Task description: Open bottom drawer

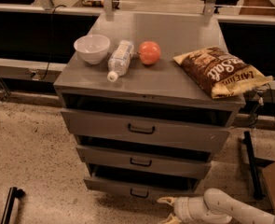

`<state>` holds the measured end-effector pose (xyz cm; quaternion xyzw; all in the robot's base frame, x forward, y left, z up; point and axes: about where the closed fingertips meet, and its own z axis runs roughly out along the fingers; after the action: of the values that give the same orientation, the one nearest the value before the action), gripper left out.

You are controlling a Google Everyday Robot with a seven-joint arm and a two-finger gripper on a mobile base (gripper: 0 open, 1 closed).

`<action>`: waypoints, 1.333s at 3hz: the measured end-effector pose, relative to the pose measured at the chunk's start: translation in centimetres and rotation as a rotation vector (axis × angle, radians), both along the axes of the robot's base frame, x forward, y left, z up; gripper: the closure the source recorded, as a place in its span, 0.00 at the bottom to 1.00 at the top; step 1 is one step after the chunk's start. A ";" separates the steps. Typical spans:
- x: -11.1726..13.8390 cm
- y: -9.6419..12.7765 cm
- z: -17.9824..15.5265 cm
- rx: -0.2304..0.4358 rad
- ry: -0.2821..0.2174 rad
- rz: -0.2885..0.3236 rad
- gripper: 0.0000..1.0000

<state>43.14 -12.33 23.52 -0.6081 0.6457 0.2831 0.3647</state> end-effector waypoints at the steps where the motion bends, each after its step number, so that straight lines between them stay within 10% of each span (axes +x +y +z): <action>1: -1.1 0.4 1.5 0.026 -0.016 0.006 0.21; 2: -1.2 0.6 1.3 0.028 -0.013 0.008 0.01; 4: -0.7 0.5 1.0 -0.037 -0.031 0.001 0.00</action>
Offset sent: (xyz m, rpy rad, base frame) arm -0.0100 0.0038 0.0126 0.0224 -0.0133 0.0059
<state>42.42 -11.87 24.48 -0.6193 0.6449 0.2620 0.3632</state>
